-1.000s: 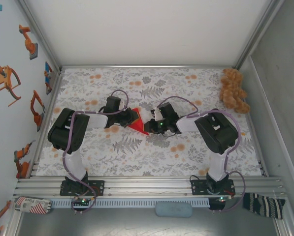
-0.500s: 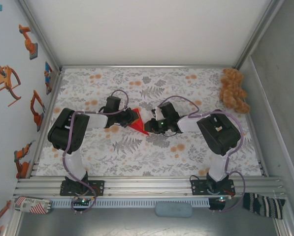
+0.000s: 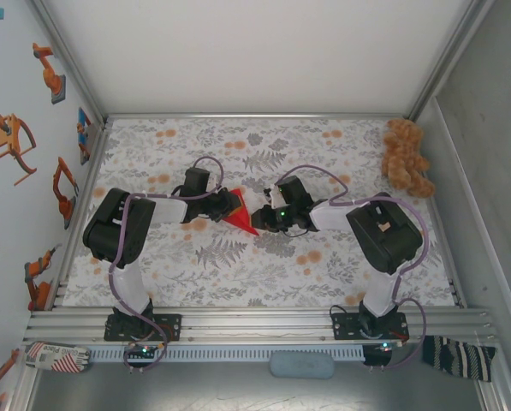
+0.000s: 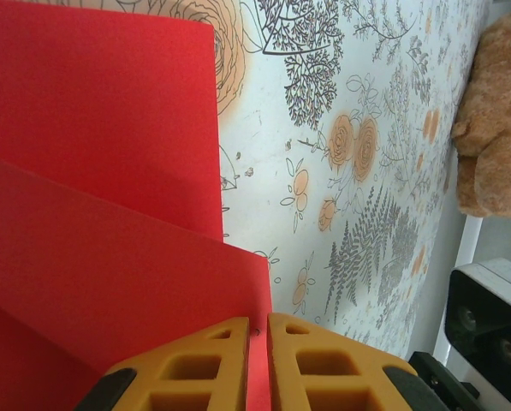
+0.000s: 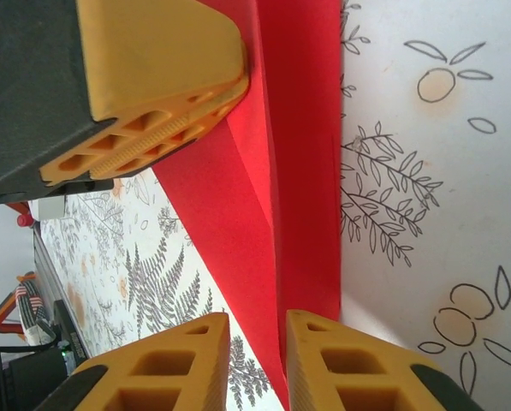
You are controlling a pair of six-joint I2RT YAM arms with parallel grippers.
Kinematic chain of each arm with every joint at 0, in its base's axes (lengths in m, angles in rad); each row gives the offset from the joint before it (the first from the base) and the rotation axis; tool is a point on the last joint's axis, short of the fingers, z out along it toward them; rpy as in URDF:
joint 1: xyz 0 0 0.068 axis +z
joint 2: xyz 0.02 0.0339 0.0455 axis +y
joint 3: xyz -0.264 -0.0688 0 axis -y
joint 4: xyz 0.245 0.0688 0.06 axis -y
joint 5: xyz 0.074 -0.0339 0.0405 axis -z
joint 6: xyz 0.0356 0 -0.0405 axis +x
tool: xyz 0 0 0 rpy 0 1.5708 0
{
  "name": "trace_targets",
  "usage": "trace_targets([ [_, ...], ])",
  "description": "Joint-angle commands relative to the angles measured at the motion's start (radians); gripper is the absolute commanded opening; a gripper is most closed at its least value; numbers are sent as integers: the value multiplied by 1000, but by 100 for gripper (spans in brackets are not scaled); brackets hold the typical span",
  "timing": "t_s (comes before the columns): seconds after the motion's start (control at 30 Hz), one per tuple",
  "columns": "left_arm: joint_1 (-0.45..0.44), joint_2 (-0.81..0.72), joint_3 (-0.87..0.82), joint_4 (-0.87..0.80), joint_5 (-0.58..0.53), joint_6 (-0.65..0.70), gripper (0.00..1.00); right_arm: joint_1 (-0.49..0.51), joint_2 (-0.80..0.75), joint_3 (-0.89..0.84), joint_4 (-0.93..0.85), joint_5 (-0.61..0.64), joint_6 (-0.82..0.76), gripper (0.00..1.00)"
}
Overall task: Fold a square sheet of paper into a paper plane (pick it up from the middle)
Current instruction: Fourth fold the wing at the center of the table.
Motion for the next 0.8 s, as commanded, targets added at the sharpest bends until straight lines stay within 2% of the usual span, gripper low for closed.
trace_targets([
  [0.0, 2, 4, 8, -7, 16, 21, 15, -3, 27, 30, -26, -32, -10, 22],
  [0.37, 1, 4, 6, -15, 14, 22, 15, -3, 60, 24, -25, -47, -10, 11],
  [0.77, 2, -8, 3, -32, 2, 28, 15, -3, 90, 13, -31, -45, -18, 9],
])
